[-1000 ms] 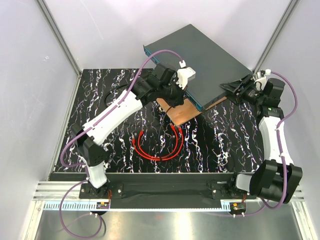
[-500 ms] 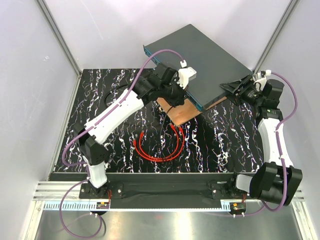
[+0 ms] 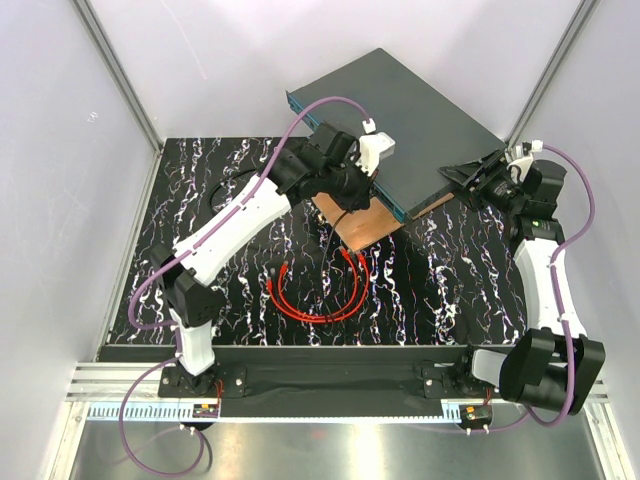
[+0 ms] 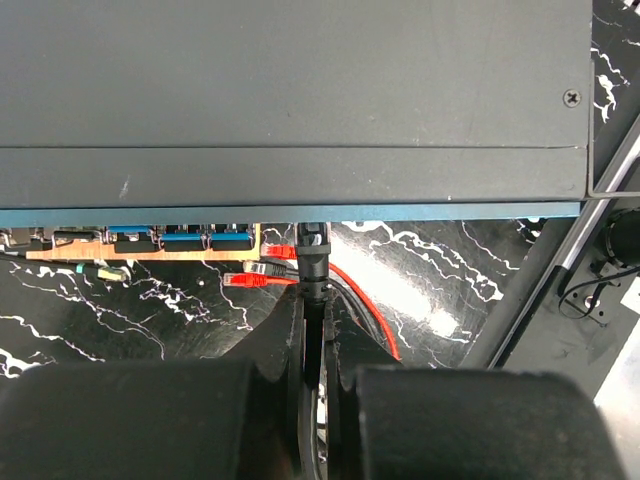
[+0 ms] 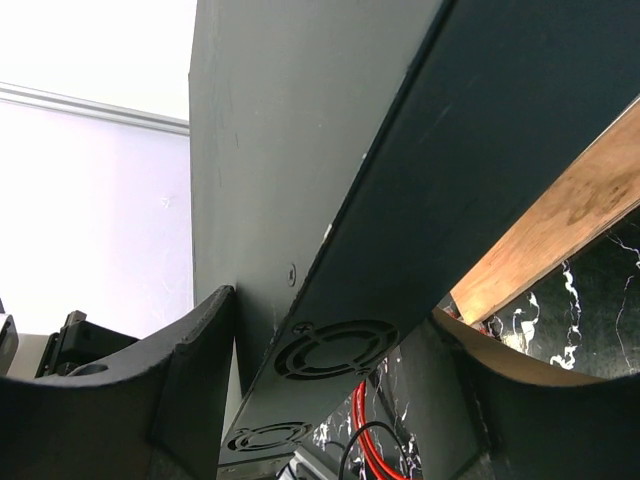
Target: Insert the plug into the switch port
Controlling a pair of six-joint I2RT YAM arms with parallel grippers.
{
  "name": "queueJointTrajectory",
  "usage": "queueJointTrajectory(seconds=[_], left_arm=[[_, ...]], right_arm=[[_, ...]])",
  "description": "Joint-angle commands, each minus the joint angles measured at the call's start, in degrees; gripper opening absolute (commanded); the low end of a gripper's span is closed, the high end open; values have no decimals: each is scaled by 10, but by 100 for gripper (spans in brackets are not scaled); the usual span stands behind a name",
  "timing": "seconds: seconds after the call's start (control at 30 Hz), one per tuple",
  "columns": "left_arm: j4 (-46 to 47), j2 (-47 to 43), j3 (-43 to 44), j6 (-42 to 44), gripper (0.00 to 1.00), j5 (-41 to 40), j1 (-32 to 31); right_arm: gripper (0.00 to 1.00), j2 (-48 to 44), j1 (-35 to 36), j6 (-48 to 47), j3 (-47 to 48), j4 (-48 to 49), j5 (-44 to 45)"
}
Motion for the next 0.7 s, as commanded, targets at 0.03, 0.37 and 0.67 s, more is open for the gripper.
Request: queueJointTrajectory(seconds=[0.03,0.37,0.67], left_arm=[[227,18,56,-21,0,80,-21],[194,-122,-123,11,37,131,31],[163,-296,-322,55,74,249,140]], right_arm=[[0,8,66,-88,-19,-36,-27],[30,17,51,-125,39,-99,-34],[77,12,10,-148,64,-143,-71]])
